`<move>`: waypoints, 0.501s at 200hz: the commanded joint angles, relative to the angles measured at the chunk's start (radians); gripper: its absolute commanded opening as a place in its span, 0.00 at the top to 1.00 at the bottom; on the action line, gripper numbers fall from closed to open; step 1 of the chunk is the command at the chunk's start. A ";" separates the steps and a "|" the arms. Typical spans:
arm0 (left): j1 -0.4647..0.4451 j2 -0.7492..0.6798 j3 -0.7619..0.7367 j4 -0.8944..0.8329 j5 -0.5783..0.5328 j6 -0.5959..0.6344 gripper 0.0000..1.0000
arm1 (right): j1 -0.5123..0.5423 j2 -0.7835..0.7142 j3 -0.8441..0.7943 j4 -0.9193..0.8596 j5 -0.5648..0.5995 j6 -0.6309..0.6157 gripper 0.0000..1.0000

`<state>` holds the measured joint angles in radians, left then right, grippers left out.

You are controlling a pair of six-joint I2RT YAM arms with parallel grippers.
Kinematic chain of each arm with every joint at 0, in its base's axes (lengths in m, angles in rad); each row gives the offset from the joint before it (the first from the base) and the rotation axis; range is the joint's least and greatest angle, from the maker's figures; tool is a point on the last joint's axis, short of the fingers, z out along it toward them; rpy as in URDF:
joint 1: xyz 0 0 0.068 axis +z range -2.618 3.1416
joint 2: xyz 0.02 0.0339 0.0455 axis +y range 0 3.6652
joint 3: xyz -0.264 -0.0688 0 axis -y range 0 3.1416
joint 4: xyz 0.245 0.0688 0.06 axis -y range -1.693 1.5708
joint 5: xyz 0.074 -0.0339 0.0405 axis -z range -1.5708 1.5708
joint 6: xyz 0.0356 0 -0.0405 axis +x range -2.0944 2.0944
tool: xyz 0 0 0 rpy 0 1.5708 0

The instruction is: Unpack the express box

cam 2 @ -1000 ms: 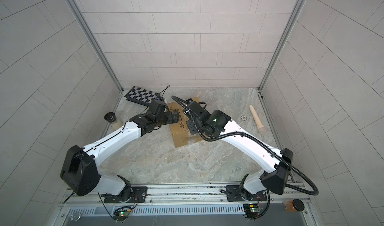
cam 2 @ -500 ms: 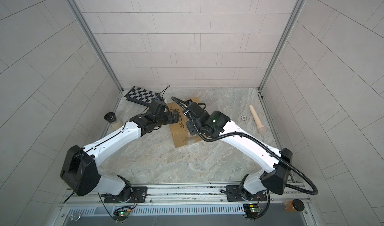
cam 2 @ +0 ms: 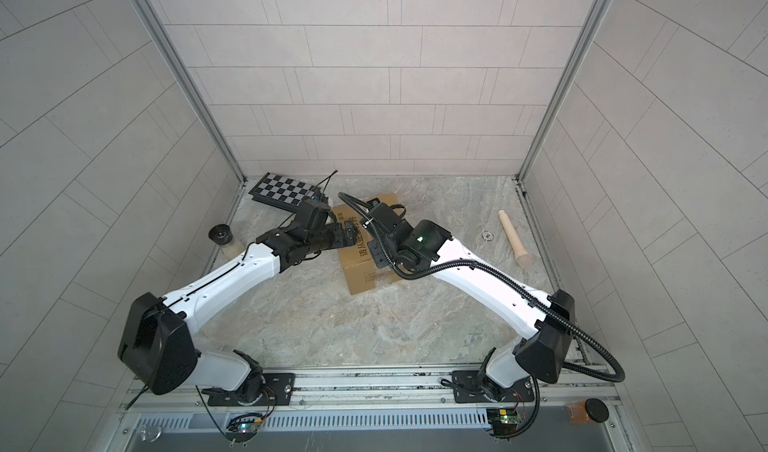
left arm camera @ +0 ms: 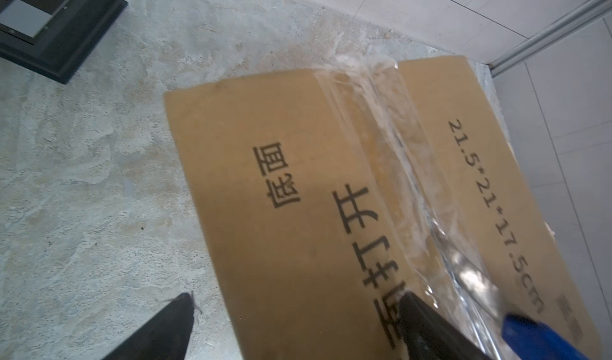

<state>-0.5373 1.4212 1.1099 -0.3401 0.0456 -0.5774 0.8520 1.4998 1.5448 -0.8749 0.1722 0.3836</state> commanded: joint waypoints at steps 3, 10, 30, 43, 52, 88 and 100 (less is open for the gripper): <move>0.022 -0.081 0.008 -0.026 0.055 0.029 0.00 | -0.014 0.032 0.021 0.008 -0.050 -0.033 1.00; 0.027 -0.099 0.008 -0.030 0.060 0.033 0.00 | -0.017 0.034 0.023 0.011 -0.056 -0.039 1.00; 0.028 -0.143 -0.003 -0.062 0.052 0.047 0.00 | -0.025 0.040 0.030 0.014 -0.070 -0.058 1.00; 0.028 -0.170 -0.023 -0.074 0.042 0.052 0.00 | -0.028 0.049 0.039 0.011 -0.079 -0.071 1.00; 0.028 -0.185 -0.045 -0.070 0.035 0.053 0.00 | -0.028 0.055 0.045 0.007 -0.084 -0.080 1.00; 0.063 -0.148 -0.078 -0.032 0.046 0.033 0.00 | -0.028 0.073 0.064 -0.010 -0.097 -0.110 1.00; 0.063 -0.123 -0.071 -0.019 0.040 0.024 0.00 | -0.028 0.079 0.075 -0.021 -0.099 -0.115 1.00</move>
<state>-0.4839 1.2591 1.0477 -0.3721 0.0872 -0.5495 0.8188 1.5528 1.5902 -0.8612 0.1196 0.3080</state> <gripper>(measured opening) 0.997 0.187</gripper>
